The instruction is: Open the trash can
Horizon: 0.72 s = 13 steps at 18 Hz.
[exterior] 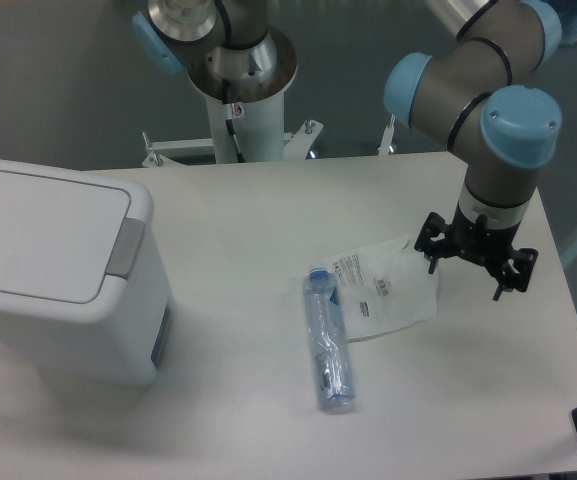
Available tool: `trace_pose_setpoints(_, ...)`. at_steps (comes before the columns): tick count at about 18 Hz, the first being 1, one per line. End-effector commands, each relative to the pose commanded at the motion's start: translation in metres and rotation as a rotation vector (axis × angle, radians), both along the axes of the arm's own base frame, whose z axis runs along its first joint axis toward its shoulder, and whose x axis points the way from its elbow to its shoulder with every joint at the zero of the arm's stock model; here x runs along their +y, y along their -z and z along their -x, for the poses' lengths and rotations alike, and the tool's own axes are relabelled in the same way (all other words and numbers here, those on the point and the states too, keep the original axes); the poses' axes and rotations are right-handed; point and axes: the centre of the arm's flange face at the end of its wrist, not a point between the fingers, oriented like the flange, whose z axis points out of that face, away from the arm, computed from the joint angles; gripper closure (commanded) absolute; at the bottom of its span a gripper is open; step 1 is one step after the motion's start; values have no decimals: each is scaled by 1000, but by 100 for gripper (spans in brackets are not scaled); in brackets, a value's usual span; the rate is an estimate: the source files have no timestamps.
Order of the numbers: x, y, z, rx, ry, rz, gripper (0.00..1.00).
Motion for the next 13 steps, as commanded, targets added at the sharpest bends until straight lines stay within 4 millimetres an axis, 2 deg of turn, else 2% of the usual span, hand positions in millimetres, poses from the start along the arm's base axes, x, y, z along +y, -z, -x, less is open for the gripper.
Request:
trace_pose_setpoints(8,-1,-5,1,4,-16,-11,0)
trace_pose_setpoints(13,-5,0,-8,-11,-53,-3,0)
